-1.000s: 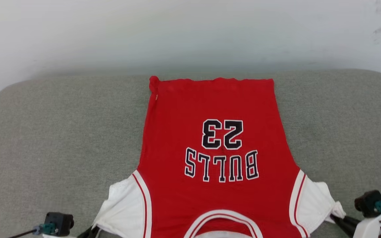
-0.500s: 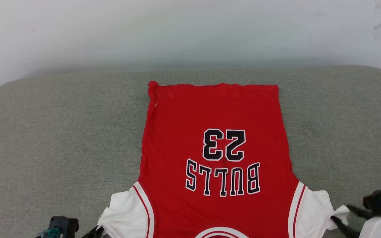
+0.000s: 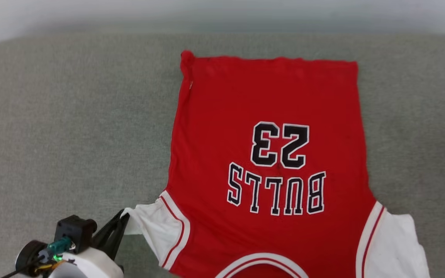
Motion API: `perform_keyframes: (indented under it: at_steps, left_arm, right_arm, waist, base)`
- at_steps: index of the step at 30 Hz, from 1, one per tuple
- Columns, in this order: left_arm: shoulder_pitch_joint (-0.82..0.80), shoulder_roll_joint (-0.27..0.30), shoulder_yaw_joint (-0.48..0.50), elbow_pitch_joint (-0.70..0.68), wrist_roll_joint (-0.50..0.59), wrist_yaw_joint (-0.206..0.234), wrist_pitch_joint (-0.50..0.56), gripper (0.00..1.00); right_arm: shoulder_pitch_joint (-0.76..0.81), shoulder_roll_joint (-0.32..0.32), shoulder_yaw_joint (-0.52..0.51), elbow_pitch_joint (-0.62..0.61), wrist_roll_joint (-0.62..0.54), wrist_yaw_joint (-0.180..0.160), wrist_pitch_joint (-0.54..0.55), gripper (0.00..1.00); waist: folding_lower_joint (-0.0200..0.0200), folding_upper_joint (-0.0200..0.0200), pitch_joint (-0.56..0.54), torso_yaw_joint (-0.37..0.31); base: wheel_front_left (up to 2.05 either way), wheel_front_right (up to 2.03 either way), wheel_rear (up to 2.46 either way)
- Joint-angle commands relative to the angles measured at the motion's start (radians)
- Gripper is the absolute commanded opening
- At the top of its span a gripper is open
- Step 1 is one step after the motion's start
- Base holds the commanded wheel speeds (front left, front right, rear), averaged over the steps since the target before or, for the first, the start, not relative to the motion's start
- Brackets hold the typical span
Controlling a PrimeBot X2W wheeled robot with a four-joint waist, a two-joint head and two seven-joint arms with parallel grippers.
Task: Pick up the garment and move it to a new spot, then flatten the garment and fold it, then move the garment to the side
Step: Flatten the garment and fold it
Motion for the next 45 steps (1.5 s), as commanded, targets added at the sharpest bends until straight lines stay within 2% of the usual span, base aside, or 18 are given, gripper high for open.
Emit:
perform_keyframes:
  at_steps: [1,6,10,15,17,20,25,31,32,37,41,45]
  left_arm:
    - [-0.021,0.002,0.011,-0.014,0.006,0.012,-0.004,0.0]
    - [-0.029,0.001,0.054,-0.067,0.028,0.035,-0.007,0.0]
    - [-0.044,-0.003,0.078,-0.095,0.065,0.046,-0.009,0.0]
    - [-0.068,-0.016,0.092,-0.127,0.119,0.057,-0.01,0.0]
    - [-0.079,-0.022,0.094,-0.134,0.138,0.062,-0.01,0.0]
    - [-0.097,-0.04,0.095,-0.145,0.162,0.066,-0.01,0.0]
    - [-0.116,-0.062,0.098,-0.155,0.187,0.068,-0.01,0.0]
    - [-0.13,-0.072,0.095,-0.146,0.206,0.061,-0.008,0.0]
    - [-0.132,-0.075,0.094,-0.144,0.208,0.061,-0.008,0.0]
    - [-0.12,-0.08,0.093,-0.132,0.202,0.065,-0.007,0.0]
    - [-0.087,-0.079,0.095,-0.121,0.189,0.072,-0.007,0.0]
    - [-0.05,-0.068,0.103,-0.119,0.178,0.081,-0.008,0.0]
  right_arm:
    - [-0.059,0.01,0.005,0.008,-0.014,-0.001,0.031,1.0]
    - [-0.28,0.059,0.05,0.12,-0.022,-0.001,0.239,1.0]
    - [-0.417,0.109,0.078,0.239,0.057,-0.001,0.492,1.0]
    - [-0.528,0.1,0.115,0.336,0.106,-0.001,0.776,1.0]
    - [-0.557,0.096,0.13,0.353,0.08,-0.001,0.85,1.0]
    - [-0.563,0.095,0.121,0.377,0.07,-0.001,0.909,1.0]
    - [-0.513,0.128,0.067,0.419,0.049,-0.001,0.916,1.0]
    - [-0.393,0.16,0.107,0.443,0.035,-0.001,0.907,1.0]
    - [-0.387,0.157,0.116,0.437,0.032,-0.001,0.9,0.0]
    - [-0.428,0.099,0.128,0.404,0.023,-0.001,0.864,0.0]
    - [-0.467,0.086,0.142,0.37,0.067,-0.001,0.81,0.0]
    - [-0.439,0.036,0.213,0.315,0.119,-0.001,0.768,0.0]
  waist:
    - [-0.0001,0.0,0.069,0.039]
    - [-0.0001,0.0,0.162,0.077]
    - [-0.0001,0.0,0.23,0.109]
    - [-0.0001,0.0,0.302,0.149]
    - [-0.0001,0.0,0.327,0.16]
    - [-0.0001,0.0,0.361,0.182]
    - [-0.0001,0.0,0.408,0.206]
    - [-0.0001,0.0,0.425,0.217]
    - [-0.0001,0.0,0.423,0.217]
    - [-0.0001,0.0,0.381,0.205]
    - [-0.0001,0.0,0.314,0.183]
    - [-0.0001,0.0,0.236,0.16]
  base:
    - [0.0,0.0,0.0]
    - [0.0,0.0,0.0]
    - [0.0,0.0,0.0]
    - [0.0,0.0,0.0]
    - [0.0,0.0,0.0]
    - [0.0,0.0,0.0]
    - [0.0,0.0,0.0]
    - [0.0,0.0,0.0]
    - [0.0,0.0,0.0]
    - [0.0,0.0,0.0]
    - [0.0,0.0,0.0]
    - [0.0,0.0,0.0]
